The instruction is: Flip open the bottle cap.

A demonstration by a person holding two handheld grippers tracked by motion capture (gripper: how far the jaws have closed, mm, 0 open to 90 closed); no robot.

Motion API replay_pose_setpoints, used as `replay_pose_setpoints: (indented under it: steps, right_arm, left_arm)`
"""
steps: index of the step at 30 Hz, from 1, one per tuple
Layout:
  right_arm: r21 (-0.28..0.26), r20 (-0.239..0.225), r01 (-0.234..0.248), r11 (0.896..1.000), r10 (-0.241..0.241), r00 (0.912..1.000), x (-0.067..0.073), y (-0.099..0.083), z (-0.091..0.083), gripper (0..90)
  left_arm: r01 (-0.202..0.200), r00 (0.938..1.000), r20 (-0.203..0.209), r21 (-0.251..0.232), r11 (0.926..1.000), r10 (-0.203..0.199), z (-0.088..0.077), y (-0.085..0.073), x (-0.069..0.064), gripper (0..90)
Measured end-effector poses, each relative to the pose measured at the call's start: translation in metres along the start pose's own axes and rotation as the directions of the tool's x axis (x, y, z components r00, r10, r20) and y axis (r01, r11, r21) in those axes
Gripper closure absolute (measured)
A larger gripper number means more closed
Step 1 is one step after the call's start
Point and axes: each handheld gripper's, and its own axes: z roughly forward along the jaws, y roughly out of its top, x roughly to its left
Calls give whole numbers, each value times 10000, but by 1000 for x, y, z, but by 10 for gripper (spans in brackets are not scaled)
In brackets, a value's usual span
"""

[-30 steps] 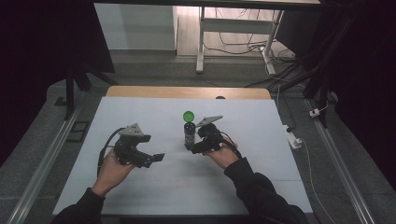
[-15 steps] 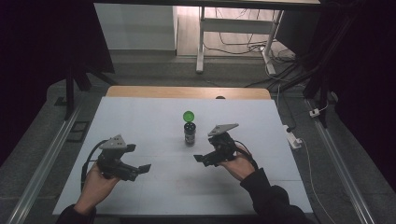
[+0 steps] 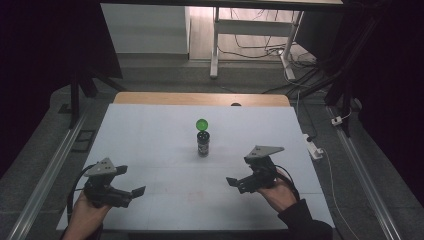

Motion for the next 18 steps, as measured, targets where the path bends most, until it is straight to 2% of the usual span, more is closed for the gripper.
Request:
replay_pose_setpoints:
  steps: [5,11,18]
  right_arm:
    - [-347,492,-318,9989,334,9982,-3,-17,-23,0]
    - [-809,1227,-826,9933,921,9882,-6,-40,-49,0]
    - [-586,1770,-1418,9882,1501,9727,-11,-69,-69,0]
  left_arm:
    - [226,9993,-291,-25,9997,-226,-11,-14,2,0]
    - [450,9965,-698,-66,9990,-453,-24,-27,6,0]
    - [667,9935,-919,-63,9978,-670,-33,-36,7,0]
